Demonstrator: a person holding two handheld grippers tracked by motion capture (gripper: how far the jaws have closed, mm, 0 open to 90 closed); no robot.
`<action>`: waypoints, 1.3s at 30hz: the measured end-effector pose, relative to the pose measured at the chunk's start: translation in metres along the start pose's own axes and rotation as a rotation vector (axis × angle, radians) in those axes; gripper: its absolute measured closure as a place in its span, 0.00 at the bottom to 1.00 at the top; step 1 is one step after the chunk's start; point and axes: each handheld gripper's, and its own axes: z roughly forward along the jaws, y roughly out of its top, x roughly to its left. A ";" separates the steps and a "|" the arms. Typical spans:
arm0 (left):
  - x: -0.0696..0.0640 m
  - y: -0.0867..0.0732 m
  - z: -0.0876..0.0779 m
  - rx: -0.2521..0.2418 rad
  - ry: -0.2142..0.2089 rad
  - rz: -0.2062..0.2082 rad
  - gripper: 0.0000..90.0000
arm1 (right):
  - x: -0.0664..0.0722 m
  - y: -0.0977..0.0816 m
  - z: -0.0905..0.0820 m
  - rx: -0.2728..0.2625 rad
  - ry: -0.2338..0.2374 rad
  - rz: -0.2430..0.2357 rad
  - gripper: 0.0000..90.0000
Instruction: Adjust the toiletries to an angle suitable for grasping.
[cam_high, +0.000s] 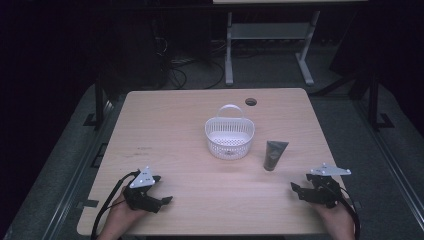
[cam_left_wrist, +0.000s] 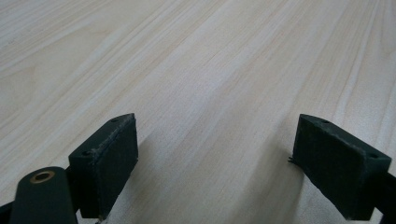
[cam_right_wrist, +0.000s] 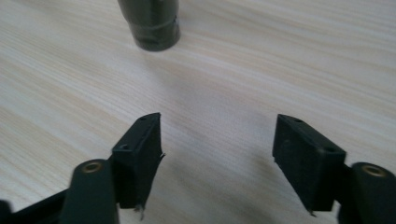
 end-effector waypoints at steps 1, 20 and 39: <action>0.000 0.000 0.000 0.000 0.000 0.000 0.15 | 0.000 0.001 -0.001 -0.007 0.001 -0.002 0.39; 0.000 0.000 0.000 0.000 0.000 0.000 0.15 | -0.002 0.017 -0.018 -0.017 0.133 -0.013 0.90; 0.000 0.000 0.000 0.000 0.000 0.000 0.15 | -0.005 0.037 -0.036 -0.025 0.189 -0.043 1.00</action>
